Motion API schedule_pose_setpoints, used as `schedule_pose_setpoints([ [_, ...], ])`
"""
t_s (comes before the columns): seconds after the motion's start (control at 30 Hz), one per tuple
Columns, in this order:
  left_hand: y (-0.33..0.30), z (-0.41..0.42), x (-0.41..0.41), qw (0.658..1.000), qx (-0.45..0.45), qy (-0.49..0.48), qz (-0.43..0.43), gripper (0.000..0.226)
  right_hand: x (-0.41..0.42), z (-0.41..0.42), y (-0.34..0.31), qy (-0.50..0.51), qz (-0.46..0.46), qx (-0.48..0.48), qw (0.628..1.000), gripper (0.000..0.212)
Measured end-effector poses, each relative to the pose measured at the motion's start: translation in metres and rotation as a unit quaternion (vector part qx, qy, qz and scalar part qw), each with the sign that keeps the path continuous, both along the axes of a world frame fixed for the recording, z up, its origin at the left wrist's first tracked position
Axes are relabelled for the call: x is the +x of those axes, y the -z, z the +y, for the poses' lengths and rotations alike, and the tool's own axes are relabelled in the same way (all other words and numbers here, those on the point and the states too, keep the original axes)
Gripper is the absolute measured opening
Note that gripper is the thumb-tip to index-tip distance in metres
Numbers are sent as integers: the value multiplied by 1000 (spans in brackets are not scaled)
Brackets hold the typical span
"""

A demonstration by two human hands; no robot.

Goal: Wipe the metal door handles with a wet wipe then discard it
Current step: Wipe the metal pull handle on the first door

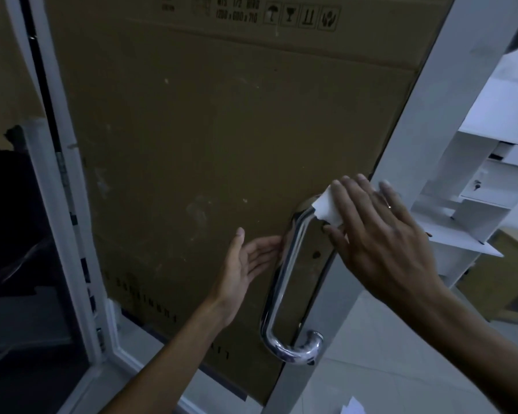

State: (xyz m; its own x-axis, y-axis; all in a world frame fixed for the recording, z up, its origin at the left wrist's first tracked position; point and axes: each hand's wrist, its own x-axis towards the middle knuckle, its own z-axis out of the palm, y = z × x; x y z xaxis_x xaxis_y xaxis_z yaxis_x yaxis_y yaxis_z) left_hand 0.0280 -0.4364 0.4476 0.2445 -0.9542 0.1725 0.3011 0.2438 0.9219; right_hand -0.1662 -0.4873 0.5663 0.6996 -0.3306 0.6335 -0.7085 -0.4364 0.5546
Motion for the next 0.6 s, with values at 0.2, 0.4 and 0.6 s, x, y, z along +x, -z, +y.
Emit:
schedule_pose_setpoints([
  [0.2,0,-2,2,1000,-2,15,-25,71,12,1,3,22,67,-26,997,71],
  [0.4,-2,2,2,999,-4,26,-23,66,51,-3,23,43,178,-60,981,76],
  [0.6,-2,4,2,999,3,31,-13,64,43,-5,60,16,248,-102,963,74],
])
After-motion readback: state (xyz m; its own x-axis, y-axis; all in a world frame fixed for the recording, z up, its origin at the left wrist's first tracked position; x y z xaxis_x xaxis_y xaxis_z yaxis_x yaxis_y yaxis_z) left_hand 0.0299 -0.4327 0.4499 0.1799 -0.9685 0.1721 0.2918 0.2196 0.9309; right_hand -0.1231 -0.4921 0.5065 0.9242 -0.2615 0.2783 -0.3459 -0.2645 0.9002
